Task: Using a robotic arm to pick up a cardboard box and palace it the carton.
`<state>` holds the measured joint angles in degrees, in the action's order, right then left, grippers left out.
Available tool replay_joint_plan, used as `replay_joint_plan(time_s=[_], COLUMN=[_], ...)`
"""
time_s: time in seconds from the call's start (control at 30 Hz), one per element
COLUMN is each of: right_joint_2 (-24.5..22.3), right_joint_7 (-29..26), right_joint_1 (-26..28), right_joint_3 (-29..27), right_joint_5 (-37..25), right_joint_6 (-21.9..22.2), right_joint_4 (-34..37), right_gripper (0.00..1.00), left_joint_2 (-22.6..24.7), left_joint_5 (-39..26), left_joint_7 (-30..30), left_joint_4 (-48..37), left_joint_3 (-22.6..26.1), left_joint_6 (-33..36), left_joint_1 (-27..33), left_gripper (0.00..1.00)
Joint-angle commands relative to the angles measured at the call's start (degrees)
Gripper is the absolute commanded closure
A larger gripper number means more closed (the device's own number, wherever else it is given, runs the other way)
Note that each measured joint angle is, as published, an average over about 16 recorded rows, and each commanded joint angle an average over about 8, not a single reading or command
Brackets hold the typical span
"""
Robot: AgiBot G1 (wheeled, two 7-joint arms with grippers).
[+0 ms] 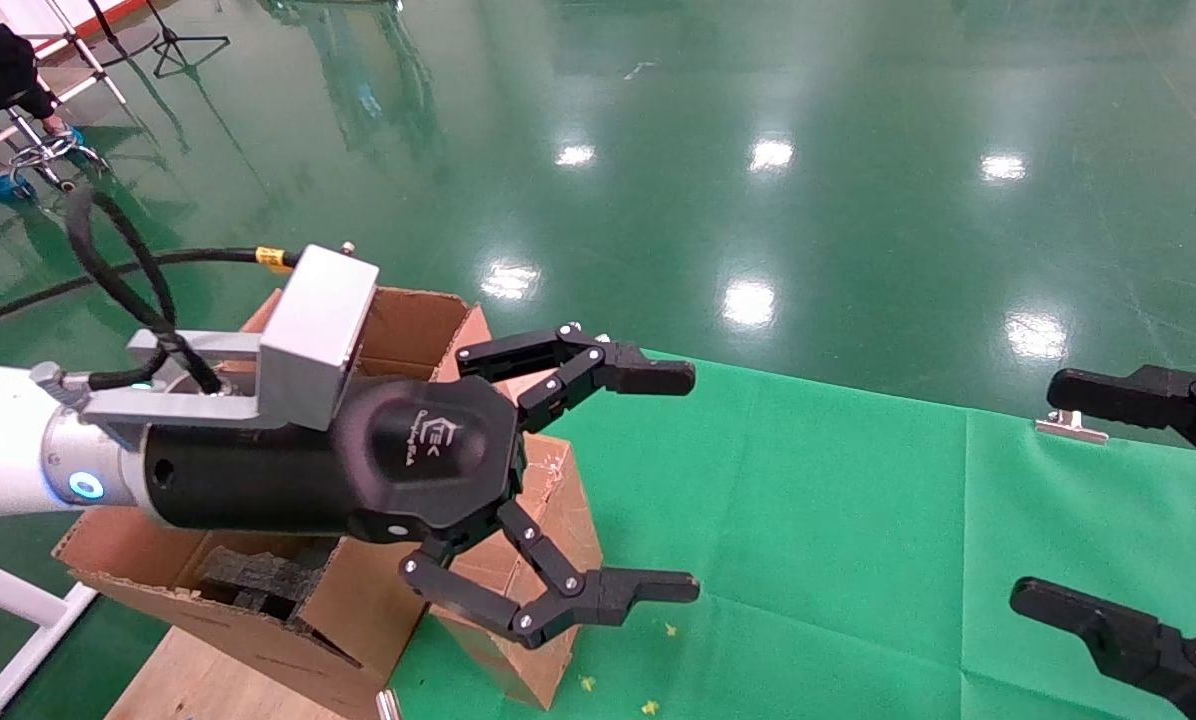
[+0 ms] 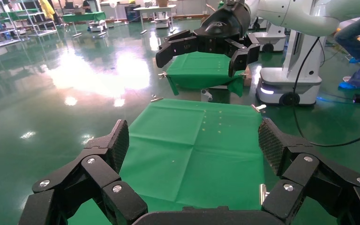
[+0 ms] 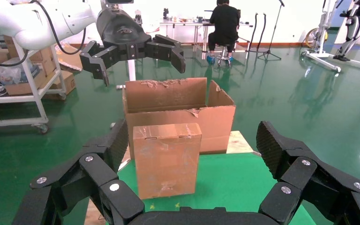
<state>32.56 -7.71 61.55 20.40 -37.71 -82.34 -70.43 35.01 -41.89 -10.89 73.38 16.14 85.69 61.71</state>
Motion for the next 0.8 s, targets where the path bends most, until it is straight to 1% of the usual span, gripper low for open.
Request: replay_joint_plan(time_s=[0.03, 0.37, 0.4, 0.63, 0.67, 0.8], right_joint_2=[0.0, 0.0, 0.0, 0.0, 0.0, 0.0], right_joint_7=[0.0, 0.0, 0.0, 0.0, 0.0, 0.0], right_joint_1=[0.0, 0.0, 0.0, 0.0, 0.0, 0.0], right_joint_3=[0.0, 0.0, 0.0, 0.0, 0.0, 0.0], right_joint_5=[0.0, 0.0, 0.0, 0.0, 0.0, 0.0], right_joint_6=[0.0, 0.0, 0.0, 0.0, 0.0, 0.0], right_joint_4=[0.0, 0.0, 0.0, 0.0, 0.0, 0.0], right_gripper=[0.00, 0.00, 0.07, 0.94, 1.00, 1.00], left_joint_2=[0.0, 0.0, 0.0, 0.0, 0.0, -0.2], left_joint_5=[0.0, 0.0, 0.0, 0.0, 0.0, -0.4], left_joint_7=[0.0, 0.0, 0.0, 0.0, 0.0, -0.5], left_joint_4=[0.0, 0.0, 0.0, 0.0, 0.0, -0.1], left_joint_3=[0.0, 0.0, 0.0, 0.0, 0.0, 0.2], left_joint_6=[0.0, 0.0, 0.0, 0.0, 0.0, -0.1], left_joint_1=[0.0, 0.0, 0.0, 0.0, 0.0, 0.2], left_gripper=[0.00, 0.00, 0.00, 0.00, 0.00, 0.00])
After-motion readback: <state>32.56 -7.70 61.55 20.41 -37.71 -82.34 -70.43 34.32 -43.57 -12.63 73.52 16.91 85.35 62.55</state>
